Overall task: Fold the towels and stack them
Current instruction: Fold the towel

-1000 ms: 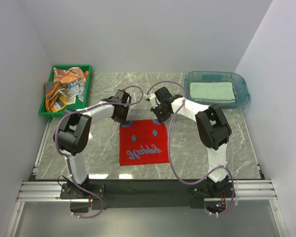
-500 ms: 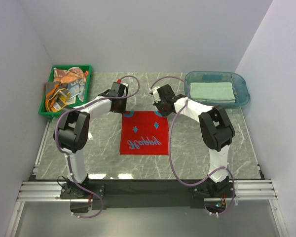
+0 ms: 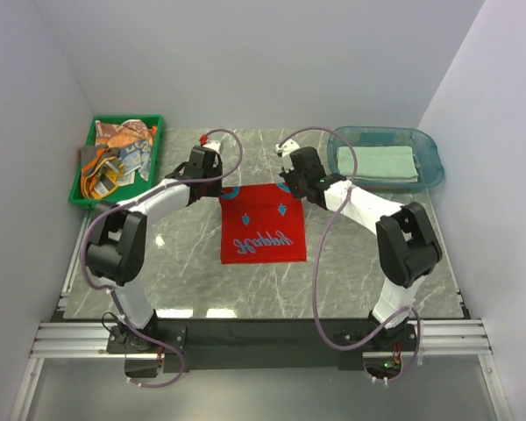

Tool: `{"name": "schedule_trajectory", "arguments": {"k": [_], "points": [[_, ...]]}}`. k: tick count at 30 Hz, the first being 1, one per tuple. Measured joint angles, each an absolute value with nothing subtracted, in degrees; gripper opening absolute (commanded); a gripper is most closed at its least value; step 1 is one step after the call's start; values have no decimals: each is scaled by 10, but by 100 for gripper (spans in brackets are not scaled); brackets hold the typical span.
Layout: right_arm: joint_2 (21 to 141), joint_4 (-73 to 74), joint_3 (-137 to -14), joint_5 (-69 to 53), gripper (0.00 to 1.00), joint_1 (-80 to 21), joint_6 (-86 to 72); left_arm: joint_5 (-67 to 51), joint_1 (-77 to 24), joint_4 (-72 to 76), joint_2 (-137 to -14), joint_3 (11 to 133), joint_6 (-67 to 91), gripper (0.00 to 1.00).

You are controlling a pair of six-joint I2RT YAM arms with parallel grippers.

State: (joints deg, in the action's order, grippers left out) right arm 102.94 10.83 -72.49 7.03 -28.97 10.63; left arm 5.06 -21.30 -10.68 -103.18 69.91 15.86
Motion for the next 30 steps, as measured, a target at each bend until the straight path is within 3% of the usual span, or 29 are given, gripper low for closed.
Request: {"name": "schedule_trajectory", "arguments": {"k": [19,30], "points": [[898,52,-558,64,0,-293,36,45,-255,-64,-874,527,298,1],[843,47,-516,78,0,-310,10,50,-256,-71,-822,516,331,1]]}}
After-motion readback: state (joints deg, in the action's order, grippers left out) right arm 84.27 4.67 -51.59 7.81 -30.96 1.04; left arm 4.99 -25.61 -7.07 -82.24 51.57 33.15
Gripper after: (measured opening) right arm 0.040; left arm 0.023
